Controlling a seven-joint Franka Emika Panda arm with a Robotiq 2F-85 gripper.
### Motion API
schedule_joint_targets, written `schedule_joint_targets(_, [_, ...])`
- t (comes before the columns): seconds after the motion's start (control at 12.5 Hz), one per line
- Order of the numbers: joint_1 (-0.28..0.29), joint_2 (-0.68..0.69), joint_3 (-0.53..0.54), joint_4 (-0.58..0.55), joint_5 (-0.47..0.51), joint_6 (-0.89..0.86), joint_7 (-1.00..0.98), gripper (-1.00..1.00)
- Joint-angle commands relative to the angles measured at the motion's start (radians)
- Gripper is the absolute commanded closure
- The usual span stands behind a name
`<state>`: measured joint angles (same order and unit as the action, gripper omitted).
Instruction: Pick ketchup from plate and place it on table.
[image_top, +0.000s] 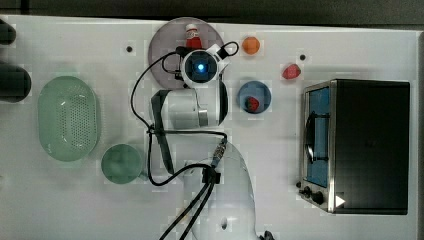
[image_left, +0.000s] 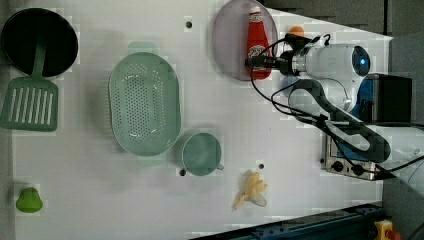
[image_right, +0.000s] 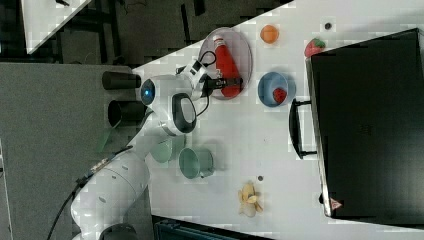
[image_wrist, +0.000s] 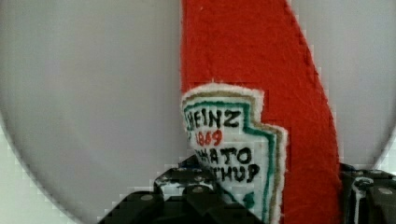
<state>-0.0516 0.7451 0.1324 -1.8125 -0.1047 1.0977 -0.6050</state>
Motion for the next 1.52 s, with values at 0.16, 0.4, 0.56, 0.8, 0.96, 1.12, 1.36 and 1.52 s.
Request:
schedule_joint_targets(0.16, [-0.004,-0.128,0.005,0.034,0.006,-0.046,0.016,-0.3])
schedule_joint_targets(0.4, [-0.011,-0.281,0.005,0.034,0.048,-0.251,0.026,-0.3])
schedule_joint_targets(0.56, [-0.018,-0.39,0.001,0.022,0.066,-0.387,0.026,-0.3])
schedule_joint_targets(0.8, [-0.046,-0.548,-0.009,-0.066,0.076,-0.515,0.043,-0.3])
schedule_joint_targets(0.96, [-0.059,-0.647,-0.025,-0.169,0.097,-0.516,0.044,-0.3])
schedule_joint_targets(1.12, [-0.067,-0.736,-0.044,-0.298,0.105,-0.513,0.048,-0.3])
schedule_joint_targets(1.36, [-0.067,-0.821,-0.075,-0.466,0.105,-0.492,0.114,-0.3])
schedule_joint_targets(1.52, [-0.066,-0.817,-0.075,-0.546,0.105,-0.429,0.155,-0.3])
